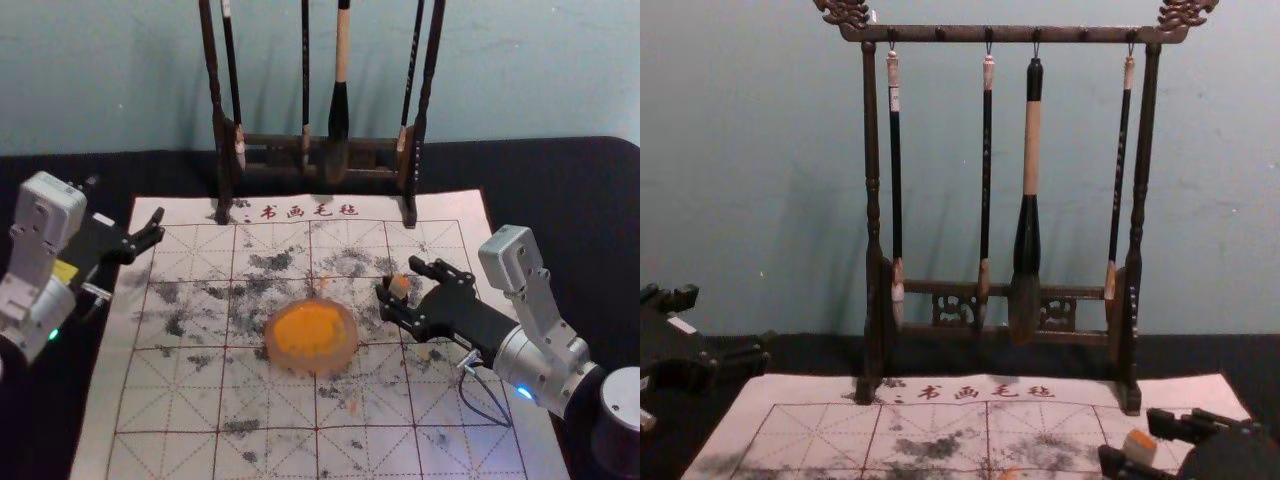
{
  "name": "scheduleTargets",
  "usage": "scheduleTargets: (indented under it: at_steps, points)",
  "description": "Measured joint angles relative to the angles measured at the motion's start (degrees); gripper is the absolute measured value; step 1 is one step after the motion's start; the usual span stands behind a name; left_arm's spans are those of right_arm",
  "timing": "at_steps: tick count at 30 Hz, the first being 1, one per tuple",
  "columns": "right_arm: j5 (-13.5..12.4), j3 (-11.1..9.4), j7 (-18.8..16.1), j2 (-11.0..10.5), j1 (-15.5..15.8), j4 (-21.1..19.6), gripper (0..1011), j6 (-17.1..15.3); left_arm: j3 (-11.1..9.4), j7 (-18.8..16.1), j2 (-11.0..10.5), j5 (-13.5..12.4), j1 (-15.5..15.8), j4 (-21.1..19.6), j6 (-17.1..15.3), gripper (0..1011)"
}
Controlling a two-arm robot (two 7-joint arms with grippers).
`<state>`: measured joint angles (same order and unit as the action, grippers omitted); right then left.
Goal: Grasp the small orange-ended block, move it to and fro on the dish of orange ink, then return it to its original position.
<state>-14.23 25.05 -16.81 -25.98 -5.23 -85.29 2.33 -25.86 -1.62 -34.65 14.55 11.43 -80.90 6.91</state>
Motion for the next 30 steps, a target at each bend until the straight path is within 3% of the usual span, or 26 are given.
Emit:
scheduleTargets:
  at_steps: [4,11,12,17,26,30]
  points:
    - [0.0,0.0,0.0,0.0,0.0,0.0,531,0.0,0.0,0.0,0.0,0.0,0.0,0.0,0.0,1001]
    - [-0.1,0.0,0.0,0.0,0.0,0.0,357,0.0,0.0,0.0,0.0,0.0,0.0,0.0,0.0,1001]
    - [-0.1,0.0,0.1,0.0,0.0,0.0,285,0.0,0.0,0.0,0.0,0.0,0.0,0.0,0.0,1001]
    - [-0.1,0.0,0.1,0.0,0.0,0.0,143,0.0,0.0,0.0,0.0,0.0,0.0,0.0,0.0,1001]
    - [-0.1,-0.1,0.1,0.0,0.0,0.0,133,0.0,0.0,0.0,0.0,0.0,0.0,0.0,0.0,1001]
    - [0.0,-1.1,0.4,0.5,0.6,-0.9,133,-0.6,0.0,0.0,0.0,0.0,0.0,0.0,0.0,1001]
